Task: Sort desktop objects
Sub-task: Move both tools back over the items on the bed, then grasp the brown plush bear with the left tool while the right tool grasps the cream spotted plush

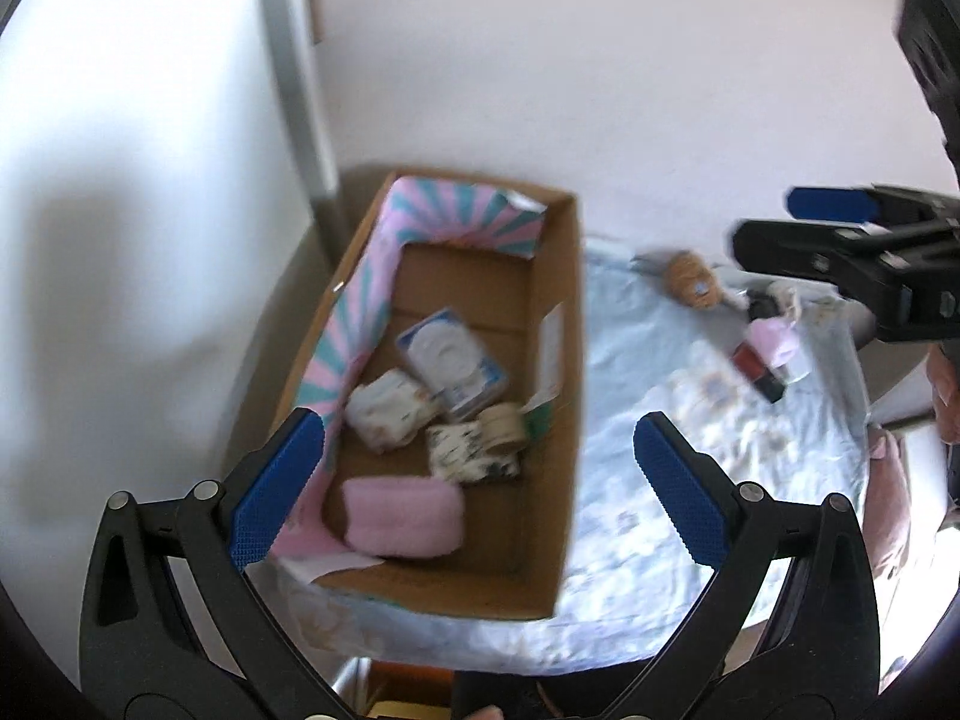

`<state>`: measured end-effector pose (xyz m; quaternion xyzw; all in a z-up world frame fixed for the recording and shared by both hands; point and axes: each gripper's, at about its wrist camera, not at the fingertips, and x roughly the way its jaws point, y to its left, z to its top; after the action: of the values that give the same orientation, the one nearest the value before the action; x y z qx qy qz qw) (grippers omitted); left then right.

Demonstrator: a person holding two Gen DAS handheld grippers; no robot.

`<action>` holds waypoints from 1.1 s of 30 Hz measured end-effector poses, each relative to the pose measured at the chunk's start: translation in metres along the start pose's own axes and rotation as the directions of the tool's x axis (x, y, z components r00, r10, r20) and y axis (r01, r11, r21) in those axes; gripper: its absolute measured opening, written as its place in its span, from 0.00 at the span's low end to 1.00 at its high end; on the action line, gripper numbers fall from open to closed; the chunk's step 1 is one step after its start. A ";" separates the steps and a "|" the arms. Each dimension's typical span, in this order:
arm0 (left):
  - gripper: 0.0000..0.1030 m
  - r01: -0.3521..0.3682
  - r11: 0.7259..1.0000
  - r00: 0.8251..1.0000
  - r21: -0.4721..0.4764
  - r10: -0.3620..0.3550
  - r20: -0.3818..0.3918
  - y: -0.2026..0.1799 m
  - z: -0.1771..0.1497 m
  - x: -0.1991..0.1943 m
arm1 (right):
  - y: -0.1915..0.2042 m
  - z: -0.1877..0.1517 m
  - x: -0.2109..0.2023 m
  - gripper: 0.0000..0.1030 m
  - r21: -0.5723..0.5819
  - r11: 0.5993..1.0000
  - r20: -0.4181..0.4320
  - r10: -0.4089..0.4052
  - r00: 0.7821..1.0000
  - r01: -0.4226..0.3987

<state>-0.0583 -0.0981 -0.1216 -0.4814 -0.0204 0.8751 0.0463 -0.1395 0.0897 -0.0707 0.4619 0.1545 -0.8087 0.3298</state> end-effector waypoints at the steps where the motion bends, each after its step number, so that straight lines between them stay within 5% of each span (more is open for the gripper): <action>1: 1.00 0.009 1.000 1.000 0.008 -0.009 0.003 -0.006 0.005 -0.001 | -0.008 -0.003 -0.008 0.87 0.005 1.000 0.010 -0.012 1.000 0.012; 10: 1.00 0.070 0.990 0.997 0.124 -0.074 0.032 -0.080 0.039 -0.002 | -0.123 -0.055 -0.076 0.87 0.213 0.966 0.067 -0.163 0.984 0.146; 17: 1.00 0.128 0.979 0.992 0.160 -0.126 -0.026 -0.137 0.051 0.032 | -0.187 -0.097 -0.083 0.87 0.334 0.929 0.044 -0.185 0.982 0.160; 24: 1.00 0.192 0.976 0.979 0.099 -0.184 -0.087 -0.178 0.065 0.103 | -0.237 -0.137 -0.034 0.87 0.354 0.924 0.008 -0.157 0.988 0.144; 33: 0.99 0.227 0.972 0.962 -0.061 -0.234 -0.143 -0.203 0.073 0.225 | -0.276 -0.171 0.060 0.87 0.457 0.889 0.085 -0.064 0.994 0.018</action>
<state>-0.2274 0.1274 -0.2552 -0.5409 -0.0919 0.8245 0.1388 -0.2377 0.3636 -0.2267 0.4829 -0.0459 -0.8508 0.2022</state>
